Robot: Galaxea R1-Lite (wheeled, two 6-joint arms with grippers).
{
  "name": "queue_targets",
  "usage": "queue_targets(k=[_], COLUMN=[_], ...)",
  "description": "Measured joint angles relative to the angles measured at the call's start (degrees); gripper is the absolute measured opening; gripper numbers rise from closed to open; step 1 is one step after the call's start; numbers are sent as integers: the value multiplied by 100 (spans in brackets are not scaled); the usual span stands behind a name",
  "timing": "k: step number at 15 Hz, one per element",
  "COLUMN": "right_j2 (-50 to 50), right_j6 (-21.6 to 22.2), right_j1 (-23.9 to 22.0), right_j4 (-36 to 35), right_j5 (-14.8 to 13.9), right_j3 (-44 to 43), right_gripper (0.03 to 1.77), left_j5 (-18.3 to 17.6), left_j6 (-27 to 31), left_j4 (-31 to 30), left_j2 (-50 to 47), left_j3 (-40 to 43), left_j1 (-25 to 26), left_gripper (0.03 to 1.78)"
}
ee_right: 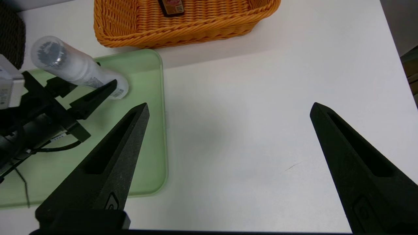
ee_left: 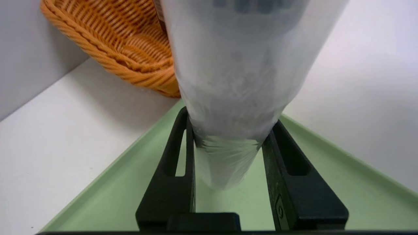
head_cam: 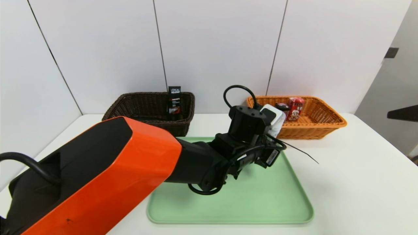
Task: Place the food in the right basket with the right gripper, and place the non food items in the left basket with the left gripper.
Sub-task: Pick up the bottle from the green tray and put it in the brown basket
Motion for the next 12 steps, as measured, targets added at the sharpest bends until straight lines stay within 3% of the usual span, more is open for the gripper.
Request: queue_targets(k=[4,7,12], right_j2=[2,11,35], right_j6=[0,2,2], right_j1=[-1,5,33], right_j4=[-2,-30,-39], right_j5=[33,57,61], right_j3=[1,1,1], right_gripper=[170,170,170], left_j5=[0,0,0], left_j6=[7,7,29], left_j4=[63,551,1438], left_j2=[-579,-1248,-2227], left_j3=[267,328,171], left_j1=[9,100,948], left_gripper=[60,60,60])
